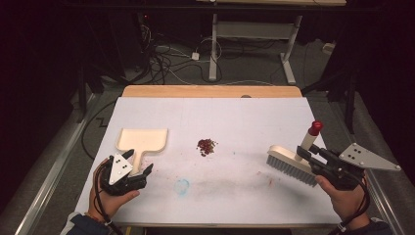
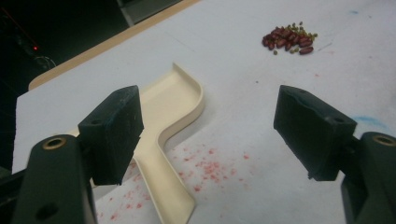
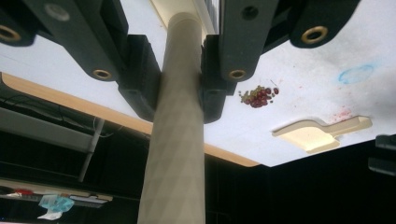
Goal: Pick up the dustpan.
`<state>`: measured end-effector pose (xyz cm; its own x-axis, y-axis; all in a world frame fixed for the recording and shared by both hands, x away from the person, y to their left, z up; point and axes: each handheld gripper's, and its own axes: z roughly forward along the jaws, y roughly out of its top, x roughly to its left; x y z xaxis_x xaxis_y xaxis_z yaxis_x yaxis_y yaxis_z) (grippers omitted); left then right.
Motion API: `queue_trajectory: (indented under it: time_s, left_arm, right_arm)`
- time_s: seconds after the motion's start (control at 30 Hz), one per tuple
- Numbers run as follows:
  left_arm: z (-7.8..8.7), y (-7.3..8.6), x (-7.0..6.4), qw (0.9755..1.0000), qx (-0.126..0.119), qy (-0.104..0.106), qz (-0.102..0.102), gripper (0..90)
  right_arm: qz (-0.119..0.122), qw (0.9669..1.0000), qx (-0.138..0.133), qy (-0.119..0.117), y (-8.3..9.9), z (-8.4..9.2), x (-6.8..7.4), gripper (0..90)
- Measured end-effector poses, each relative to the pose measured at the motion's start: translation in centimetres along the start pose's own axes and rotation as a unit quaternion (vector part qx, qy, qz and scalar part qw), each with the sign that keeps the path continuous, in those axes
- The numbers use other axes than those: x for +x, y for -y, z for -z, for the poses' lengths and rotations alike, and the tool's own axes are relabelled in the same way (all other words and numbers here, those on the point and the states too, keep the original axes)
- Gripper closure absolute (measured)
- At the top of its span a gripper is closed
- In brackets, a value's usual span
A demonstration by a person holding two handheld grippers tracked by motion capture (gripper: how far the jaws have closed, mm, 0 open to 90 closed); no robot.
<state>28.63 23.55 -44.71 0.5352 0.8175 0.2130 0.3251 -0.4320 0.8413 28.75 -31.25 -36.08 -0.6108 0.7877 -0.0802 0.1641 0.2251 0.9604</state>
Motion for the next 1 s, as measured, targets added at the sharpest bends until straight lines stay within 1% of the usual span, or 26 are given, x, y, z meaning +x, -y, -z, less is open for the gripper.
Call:
queue_trajectory:
  time_s: [0.13, 0.17, 0.23, 0.3, 0.33, 0.37, 0.4, 0.47, 0.53, 0.57, 0.63, 0.7, 0.73, 0.77, 0.8, 0.83, 0.9, 0.93, 0.97, 1.0]
  left_arm:
    - [-0.1, 0.0, -0.2, 1.0, 0.007, 0.004, 0.001, 23.0]
    - [-0.1, 0.3, -0.2, 0.9998, 0.019, 0.006, 0.0, 23.1]
    - [0.0, 0.5, -0.2, 0.9995, 0.029, 0.009, 0.004, 23.0]
    - [0.3, 0.7, -0.1, 0.9992, 0.035, 0.01, 0.016, 22.4]
    - [0.4, 0.7, 0.0, 0.9987, 0.042, 0.005, 0.028, 21.8]
    - [0.6, 0.8, 0.0, 0.9978, 0.05, 0.001, 0.045, 21.8]
    - [0.8, 0.9, 0.0, 0.9967, 0.056, 0.004, 0.059, 21.8]
    - [1.0, 1.1, 0.0, 0.9929, 0.081, -0.012, 0.086, 22.0]
    - [1.0, 1.6, 0.3, 0.9889, 0.098, -0.009, 0.111, 22.3]
    - [0.9, 1.8, 0.4, 0.9876, 0.104, -0.01, 0.116, 22.3]
    - [0.4, 2.0, 0.9, 0.9855, 0.113, -0.005, 0.126, 22.3]
    - [-0.7, 2.2, 1.5, 0.9818, 0.135, -0.013, 0.133, 22.3]
    - [-1.2, 2.3, 1.8, 0.9807, 0.143, -0.015, 0.133, 22.4]
    - [-1.8, 2.4, 2.3, 0.9785, 0.152, -0.017, 0.138, 22.5]
    - [-2.3, 2.5, 2.7, 0.9765, 0.158, -0.016, 0.145, 22.7]
    - [-2.8, 2.5, 3.0, 0.975, 0.163, -0.015, 0.15, 23.2]
    - [-3.7, 2.5, 3.5, 0.9721, 0.176, -0.011, 0.155, 26.3]
    - [-4.1, 2.4, 3.6, 0.9715, 0.178, -0.006, 0.156, 28.4]
    - [-4.5, 2.2, 3.7, 0.9715, 0.183, -0.003, 0.15, 32.4]
    - [-4.9, 2.0, 3.8, 0.9713, 0.189, -0.008, 0.145, 35.5]
  right_arm:
    - [0.001, 1.0, 0.002, -0.003, 0.1, -0.2, 0.0, 70.8]
    - [0.002, 1.0, 0.002, -0.003, 0.0, -0.3, 0.0, 70.8]
    - [0.007, 1.0, 0.003, -0.003, 0.0, -0.4, -0.1, 70.8]
    - [0.004, 1.0, 0.004, -0.003, 0.0, -0.6, -0.2, 70.8]
    - [0.004, 1.0, 0.004, -0.002, -0.1, -0.8, -0.3, 70.8]
    - [0.004, 1.0, 0.005, -0.001, -0.1, -0.9, -0.4, 70.8]
    - [0.005, 1.0, 0.006, -0.002, -0.1, -1.0, -0.4, 70.8]
    - [0.007, 0.9999, 0.008, -0.004, -0.1, -1.2, -0.3, 70.8]
    - [0.006, 0.9999, 0.011, -0.004, -0.1, -1.4, -0.3, 70.8]
    - [0.005, 0.9999, 0.012, -0.005, -0.1, -1.4, -0.3, 70.8]
    - [0.006, 0.9999, 0.01, -0.006, -0.2, -1.5, -0.2, 70.8]
    - [0.006, 0.9999, 0.01, -0.009, -0.2, -1.6, -0.2, 70.8]
    - [0.007, 0.9999, 0.01, -0.009, -0.2, -1.7, -0.1, 70.7]
    - [0.007, 0.9999, 0.011, -0.01, -0.3, -1.8, -0.1, 70.8]
    - [0.008, 0.9999, 0.012, -0.009, -0.3, -1.8, -0.1, 70.8]
    - [0.01, 0.9998, 0.013, -0.009, -0.3, -1.9, 0.0, 70.8]
    - [0.012, 0.9998, 0.014, -0.01, -0.2, -1.9, 0.0, 70.8]
    - [0.012, 0.9998, 0.014, -0.012, -0.2, -2.0, 0.0, 70.7]
    - [0.01, 0.9998, 0.015, -0.012, -0.1, -2.0, 0.0, 70.8]
    - [0.01, 0.9998, 0.016, -0.011, -0.1, -2.0, -0.1, 70.7]
